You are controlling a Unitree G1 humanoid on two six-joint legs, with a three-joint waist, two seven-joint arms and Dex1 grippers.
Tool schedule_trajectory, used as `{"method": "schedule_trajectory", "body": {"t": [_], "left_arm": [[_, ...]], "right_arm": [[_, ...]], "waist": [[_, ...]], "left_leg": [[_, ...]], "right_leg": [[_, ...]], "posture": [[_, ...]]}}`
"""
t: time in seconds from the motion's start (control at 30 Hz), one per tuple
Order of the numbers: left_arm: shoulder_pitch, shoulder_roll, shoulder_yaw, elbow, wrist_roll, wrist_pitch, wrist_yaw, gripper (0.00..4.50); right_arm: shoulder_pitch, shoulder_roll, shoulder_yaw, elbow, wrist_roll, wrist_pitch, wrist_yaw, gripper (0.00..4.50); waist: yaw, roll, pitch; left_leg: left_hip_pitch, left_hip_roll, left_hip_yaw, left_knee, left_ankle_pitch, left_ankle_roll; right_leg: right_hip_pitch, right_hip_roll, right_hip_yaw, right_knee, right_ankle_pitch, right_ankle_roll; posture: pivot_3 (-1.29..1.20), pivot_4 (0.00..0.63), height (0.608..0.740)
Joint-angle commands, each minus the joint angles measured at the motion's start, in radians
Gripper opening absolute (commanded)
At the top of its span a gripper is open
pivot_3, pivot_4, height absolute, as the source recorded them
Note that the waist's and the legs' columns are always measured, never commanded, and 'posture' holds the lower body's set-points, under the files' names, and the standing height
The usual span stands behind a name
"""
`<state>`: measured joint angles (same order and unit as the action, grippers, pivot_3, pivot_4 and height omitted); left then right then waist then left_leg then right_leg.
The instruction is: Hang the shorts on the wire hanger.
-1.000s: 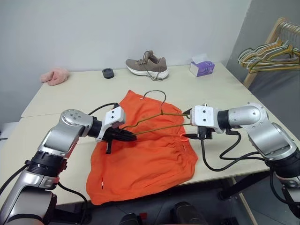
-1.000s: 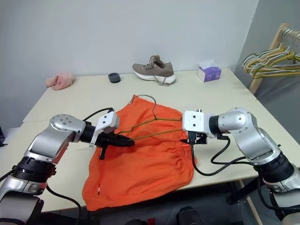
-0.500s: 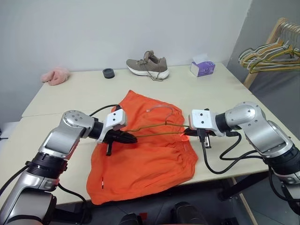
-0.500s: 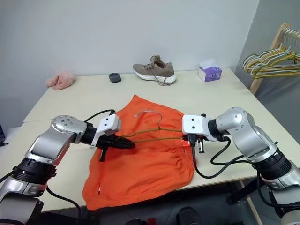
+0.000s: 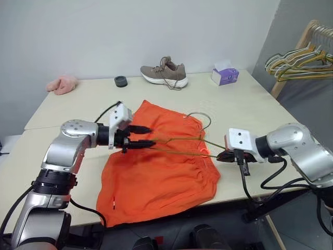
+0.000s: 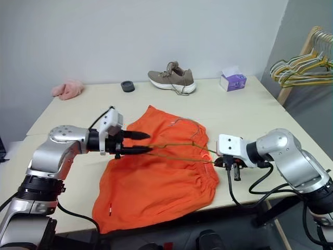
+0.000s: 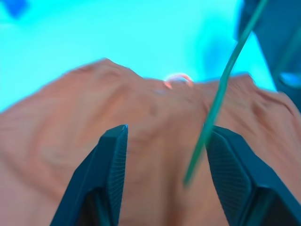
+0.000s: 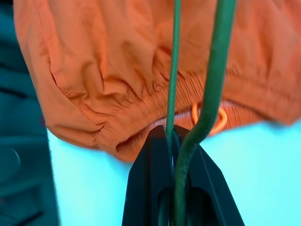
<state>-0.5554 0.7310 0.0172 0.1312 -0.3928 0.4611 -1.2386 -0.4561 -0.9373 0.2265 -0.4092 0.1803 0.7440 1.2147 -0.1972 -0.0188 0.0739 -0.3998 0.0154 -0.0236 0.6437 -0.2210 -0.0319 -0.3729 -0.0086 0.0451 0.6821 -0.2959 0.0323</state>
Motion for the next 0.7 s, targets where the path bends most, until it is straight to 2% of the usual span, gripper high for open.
{"method": "schedule_trajectory", "body": {"t": [0.03, 0.17, 0.3, 0.5, 0.7], "left_arm": [[-0.01, 0.034, 0.096, 0.021, -0.035, 0.019, 0.038, 2.51], [0.074, 0.039, 0.15, 0.033, -0.03, -0.011, 0.083, 2.51], [0.134, 0.029, 0.174, 0.013, -0.047, -0.02, 0.101, 2.51], [0.194, 0.045, 0.178, 0.0, -0.056, -0.023, 0.096, 2.51], [0.2, 0.054, 0.177, -0.006, -0.061, -0.031, 0.089, 2.51]], "right_arm": [[0.055, -0.02, -0.083, -0.049, 0.062, 0.09, -0.035, 0.0], [0.239, -0.016, -0.239, -0.018, 0.131, 0.217, -0.111, 0.0], [0.315, 0.009, -0.318, 0.01, 0.171, 0.291, -0.179, 0.0], [0.327, 0.052, -0.396, 0.052, 0.225, 0.426, -0.283, 0.0], [0.322, 0.064, -0.386, 0.054, 0.286, 0.542, -0.329, 0.0]], "waist": [[-0.002, 0.0, 0.0], [-0.002, 0.0, 0.0], [-0.001, -0.001, 0.0], [-0.002, -0.001, 0.0], [-0.001, 0.0, 0.0]], "left_leg": [[0.0, 0.0, 0.0, 0.0, 0.0, 0.0], [0.001, 0.0, 0.0, -0.001, 0.0, 0.0], [0.0, 0.0, 0.001, 0.0, 0.0, 0.0], [0.001, 0.0, 0.001, 0.0, 0.0, 0.0], [0.0, -0.001, 0.001, 0.0, 0.0, 0.0]], "right_leg": [[0.0, 0.0, 0.0, 0.0, 0.0, 0.0], [0.001, 0.0, 0.0, -0.001, 0.0, 0.0], [0.001, -0.001, 0.001, 0.0, 0.0, 0.0], [0.001, 0.0, 0.001, -0.001, 0.0, 0.0], [0.001, 0.0, 0.001, -0.001, 0.0, 0.0]], "posture": [[-0.24, 0.032, 0.74], [-0.25, 0.036, 0.74], [-0.25, 0.038, 0.74], [-0.25, 0.041, 0.74], [-0.24, 0.039, 0.74]]}}
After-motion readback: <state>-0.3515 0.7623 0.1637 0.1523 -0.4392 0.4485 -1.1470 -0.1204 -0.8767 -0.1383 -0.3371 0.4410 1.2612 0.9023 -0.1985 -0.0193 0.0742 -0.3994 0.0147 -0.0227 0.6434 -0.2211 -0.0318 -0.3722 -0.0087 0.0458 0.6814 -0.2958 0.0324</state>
